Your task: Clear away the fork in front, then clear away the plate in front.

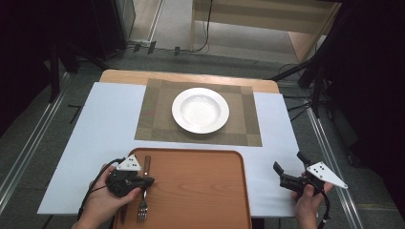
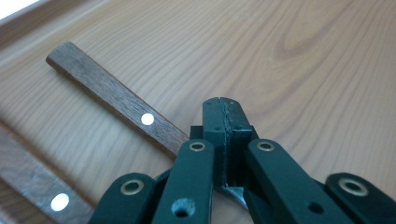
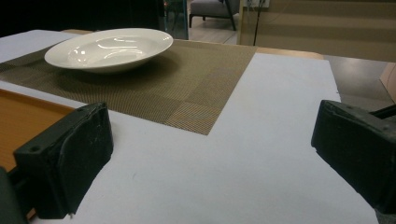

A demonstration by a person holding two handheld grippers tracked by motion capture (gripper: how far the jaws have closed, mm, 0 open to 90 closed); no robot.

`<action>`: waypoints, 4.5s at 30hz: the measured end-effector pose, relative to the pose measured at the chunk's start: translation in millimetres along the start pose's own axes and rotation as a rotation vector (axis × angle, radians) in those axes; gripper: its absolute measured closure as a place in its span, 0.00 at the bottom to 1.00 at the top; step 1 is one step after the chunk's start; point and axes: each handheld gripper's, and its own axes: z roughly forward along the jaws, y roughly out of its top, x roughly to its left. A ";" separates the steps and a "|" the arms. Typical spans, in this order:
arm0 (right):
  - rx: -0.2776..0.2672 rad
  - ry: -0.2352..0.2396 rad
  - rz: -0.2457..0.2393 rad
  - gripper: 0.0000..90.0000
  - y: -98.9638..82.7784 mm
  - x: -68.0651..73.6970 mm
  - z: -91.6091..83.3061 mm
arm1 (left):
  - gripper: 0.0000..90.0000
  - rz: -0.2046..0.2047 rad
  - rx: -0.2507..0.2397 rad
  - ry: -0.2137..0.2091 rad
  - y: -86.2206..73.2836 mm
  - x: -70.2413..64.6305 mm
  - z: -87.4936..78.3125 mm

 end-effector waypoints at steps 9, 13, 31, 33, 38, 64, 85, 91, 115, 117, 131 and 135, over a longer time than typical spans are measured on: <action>0.002 0.000 0.001 0.00 0.0 0.2 0.0 | 0.99 -0.036 -0.023 0.022 -1.1 6.2 -2.8; 0.004 0.000 0.002 0.00 0.0 0.5 0.0 | 0.99 -0.061 -0.049 0.046 0.8 10.8 -1.1; 0.006 -0.002 -0.002 0.00 -0.1 0.8 0.7 | 0.99 -0.115 -0.093 0.077 2.1 26.9 2.1; 0.006 -0.002 -0.002 0.00 -0.1 0.8 0.7 | 0.99 -0.117 -0.098 0.074 2.3 27.3 2.4; 0.004 -0.003 -0.002 0.00 -0.2 0.6 0.7 | 0.94 -0.125 -0.144 0.052 3.2 27.4 -1.9; 0.001 0.000 -0.005 0.00 -0.1 1.0 -0.1 | 0.13 -0.125 -0.342 -0.096 42.1 32.7 -17.5; -0.006 0.001 -0.010 0.00 0.1 1.1 -0.1 | 0.00 -0.081 -0.325 -0.017 83.9 38.5 -2.6; -0.007 0.004 -0.010 0.00 0.1 1.0 0.0 | 0.00 -0.040 -0.334 -0.038 97.2 40.9 -0.7; -0.009 0.011 -0.022 0.00 -0.2 1.5 0.0 | 0.00 -0.053 -0.343 -0.033 122.0 64.1 14.2; -0.009 0.011 -0.022 0.00 -0.2 1.5 0.0 | 0.00 -0.057 -0.345 -0.028 124.9 66.1 14.9; -0.009 0.014 -0.024 0.00 -0.3 1.8 0.0 | 0.00 -0.057 -0.341 -0.020 145.8 78.1 25.6; -0.011 0.015 -0.027 0.00 -0.4 1.9 0.1 | 0.00 -0.062 -0.355 -0.015 151.7 81.6 29.6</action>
